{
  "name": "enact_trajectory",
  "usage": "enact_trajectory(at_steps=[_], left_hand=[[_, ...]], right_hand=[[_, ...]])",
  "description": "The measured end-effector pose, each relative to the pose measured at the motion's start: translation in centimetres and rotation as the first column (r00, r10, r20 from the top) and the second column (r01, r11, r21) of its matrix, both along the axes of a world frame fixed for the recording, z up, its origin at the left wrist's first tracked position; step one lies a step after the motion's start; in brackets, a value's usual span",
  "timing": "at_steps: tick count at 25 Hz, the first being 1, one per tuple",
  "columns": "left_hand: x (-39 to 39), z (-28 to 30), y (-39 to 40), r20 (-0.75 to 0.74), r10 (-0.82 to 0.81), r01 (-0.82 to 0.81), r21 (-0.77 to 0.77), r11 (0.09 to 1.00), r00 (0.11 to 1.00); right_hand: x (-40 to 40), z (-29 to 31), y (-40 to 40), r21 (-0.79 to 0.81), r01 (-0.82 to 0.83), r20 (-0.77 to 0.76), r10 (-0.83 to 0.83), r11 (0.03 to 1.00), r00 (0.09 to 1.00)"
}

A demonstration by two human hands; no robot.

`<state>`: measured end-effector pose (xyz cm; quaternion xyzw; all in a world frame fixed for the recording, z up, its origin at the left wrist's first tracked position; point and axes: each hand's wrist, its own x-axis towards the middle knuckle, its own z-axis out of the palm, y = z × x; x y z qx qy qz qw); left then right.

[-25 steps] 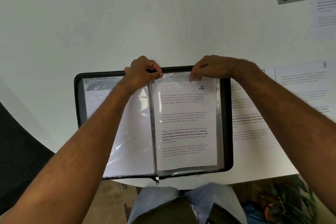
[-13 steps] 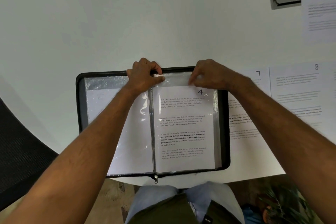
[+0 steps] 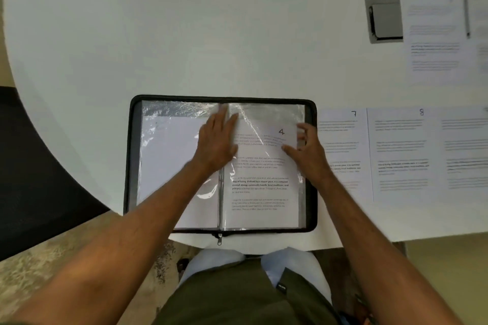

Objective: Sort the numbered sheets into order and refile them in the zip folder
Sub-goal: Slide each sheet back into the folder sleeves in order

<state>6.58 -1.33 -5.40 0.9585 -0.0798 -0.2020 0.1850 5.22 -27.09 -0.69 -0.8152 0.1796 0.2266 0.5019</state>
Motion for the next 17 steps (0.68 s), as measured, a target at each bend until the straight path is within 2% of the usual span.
enact_trajectory(at_steps=[3,6,9,12,15,17], left_hand=[[-5.8,0.1,-0.1,-0.060,-0.033,0.025,-0.121,0.992,0.998],[-9.9,0.9,-0.6,-0.202,0.093,-0.141,-0.235,0.962,0.975],[-11.6,1.2,-0.3,-0.303,0.203,-0.301,-0.326,0.896,0.931],[-11.2,3.0,0.6,-0.471,0.293,-0.485,-0.360,0.797,0.832],[-10.4,6.1,2.0,-0.673,0.301,-0.673,-0.396,0.625,0.676],[-10.2,7.8,3.3,-0.742,0.303,-0.756,-0.396,0.522,0.598]], right_hand=[[-3.7,-0.3,-0.2,0.017,-0.064,-0.147,0.066,0.998,0.987],[-6.2,0.4,0.0,0.040,-0.118,-0.244,0.124,0.992,0.962],[-7.5,1.9,1.6,0.080,-0.074,-0.233,0.091,0.994,0.968],[-7.9,3.4,4.6,0.146,0.004,-0.199,0.025,0.989,0.980],[-8.4,4.2,8.6,0.266,0.045,-0.189,0.007,0.963,0.982],[-8.7,4.3,11.2,0.334,0.040,-0.188,0.025,0.942,0.982]])
